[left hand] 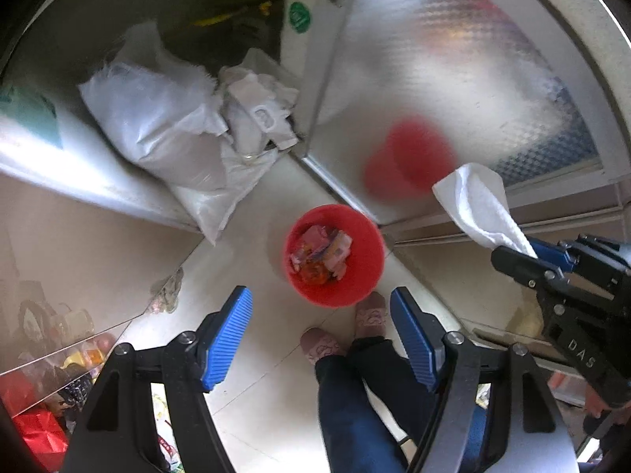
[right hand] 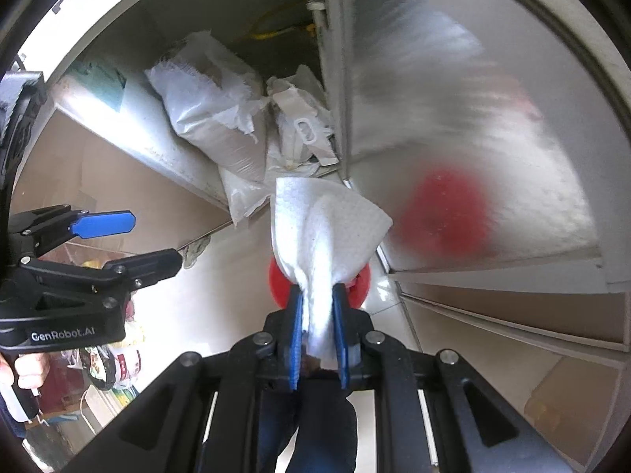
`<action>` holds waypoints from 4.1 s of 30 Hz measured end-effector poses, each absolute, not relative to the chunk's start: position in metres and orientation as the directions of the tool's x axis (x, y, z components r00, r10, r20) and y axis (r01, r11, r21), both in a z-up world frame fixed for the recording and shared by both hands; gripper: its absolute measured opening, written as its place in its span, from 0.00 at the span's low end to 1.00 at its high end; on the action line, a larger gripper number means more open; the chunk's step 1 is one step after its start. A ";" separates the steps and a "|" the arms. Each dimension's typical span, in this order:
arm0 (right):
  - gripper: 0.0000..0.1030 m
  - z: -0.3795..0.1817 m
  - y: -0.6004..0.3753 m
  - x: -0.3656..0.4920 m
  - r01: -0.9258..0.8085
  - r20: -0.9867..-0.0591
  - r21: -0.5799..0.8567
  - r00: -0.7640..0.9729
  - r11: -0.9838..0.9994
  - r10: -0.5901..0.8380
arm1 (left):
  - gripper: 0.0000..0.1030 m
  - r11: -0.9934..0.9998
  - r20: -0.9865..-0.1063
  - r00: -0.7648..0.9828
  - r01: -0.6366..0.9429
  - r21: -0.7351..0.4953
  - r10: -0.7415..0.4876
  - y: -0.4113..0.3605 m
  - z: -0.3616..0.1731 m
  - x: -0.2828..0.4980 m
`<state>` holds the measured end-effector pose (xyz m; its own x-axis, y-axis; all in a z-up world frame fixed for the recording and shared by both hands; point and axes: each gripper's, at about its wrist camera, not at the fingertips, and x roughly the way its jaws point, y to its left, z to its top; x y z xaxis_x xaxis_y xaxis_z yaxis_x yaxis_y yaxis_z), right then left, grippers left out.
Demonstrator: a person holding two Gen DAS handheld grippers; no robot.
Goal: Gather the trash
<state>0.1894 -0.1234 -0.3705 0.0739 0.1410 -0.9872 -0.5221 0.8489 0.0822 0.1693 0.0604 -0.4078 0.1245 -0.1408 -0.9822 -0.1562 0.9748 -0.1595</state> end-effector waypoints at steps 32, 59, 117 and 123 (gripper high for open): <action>0.14 -0.452 -0.089 0.185 -0.572 -0.997 0.066 -0.014 0.818 0.070 | 0.92 0.965 -0.982 0.094 -0.190 -0.181 -0.166 0.095 -0.465 0.157; 0.67 -0.276 -0.103 0.158 -0.569 -0.971 0.068 0.150 0.820 0.184 | 1.00 0.974 -0.955 0.279 -0.168 -0.155 -0.104 0.085 -0.279 0.105; 0.99 -0.009 -0.258 -0.050 -0.392 -0.668 -0.019 0.689 0.920 0.280 | 1.00 1.000 -0.633 0.774 -0.029 -0.010 0.017 -0.091 0.004 -0.108; 0.99 -0.012 -0.262 -0.054 -0.385 -0.669 -0.017 0.690 0.923 0.276 | 1.00 1.000 -0.635 0.772 -0.018 -0.018 0.002 -0.096 0.003 -0.110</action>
<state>-0.0539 -0.2617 -0.0117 0.6899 0.2761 -0.6692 -0.3854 0.9226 -0.0168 -0.1097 -0.0959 0.0033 0.7724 0.0024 -0.6352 -0.0179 0.9997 -0.0180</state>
